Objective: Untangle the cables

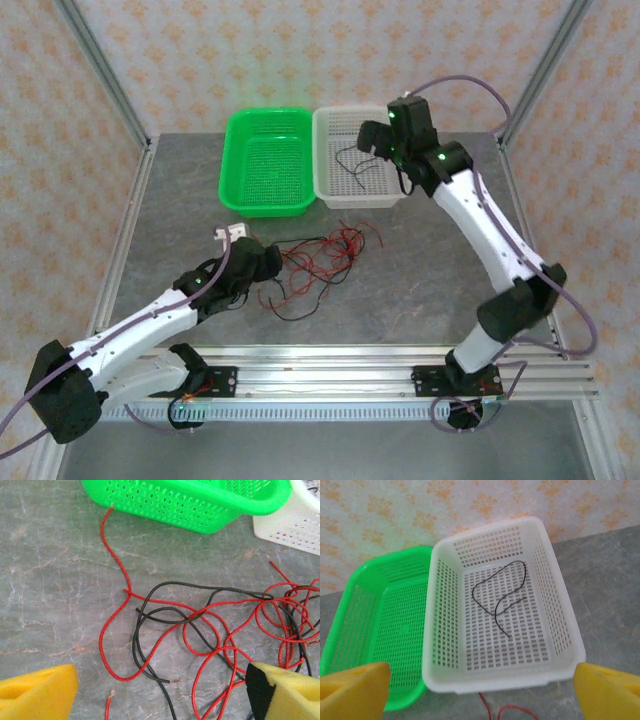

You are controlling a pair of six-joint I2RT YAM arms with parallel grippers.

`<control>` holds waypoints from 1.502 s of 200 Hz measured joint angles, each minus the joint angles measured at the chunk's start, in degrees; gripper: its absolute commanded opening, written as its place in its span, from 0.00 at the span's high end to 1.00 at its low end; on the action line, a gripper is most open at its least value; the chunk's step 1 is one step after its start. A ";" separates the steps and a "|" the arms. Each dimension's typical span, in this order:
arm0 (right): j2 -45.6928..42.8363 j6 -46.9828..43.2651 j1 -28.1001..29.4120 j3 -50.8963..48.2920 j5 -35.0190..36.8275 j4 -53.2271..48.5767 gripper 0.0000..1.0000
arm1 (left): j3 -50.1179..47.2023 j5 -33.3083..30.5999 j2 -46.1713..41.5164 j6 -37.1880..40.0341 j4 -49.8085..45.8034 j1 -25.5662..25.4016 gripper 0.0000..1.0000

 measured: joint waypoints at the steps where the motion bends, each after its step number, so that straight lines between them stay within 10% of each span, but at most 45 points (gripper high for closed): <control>1: -0.20 0.02 0.02 -0.22 -0.02 0.00 0.10 | 0.02 0.09 0.04 -0.07 -0.09 0.00 0.13; 115: -15.04 1.09 1.90 -28.57 -5.01 7.80 0.26 | -3.45 7.15 3.61 -9.66 -4.83 0.11 0.29; 300: -19.87 5.73 3.30 -34.51 -7.89 10.36 0.38 | -6.43 9.44 18.21 -6.93 13.70 13.11 0.53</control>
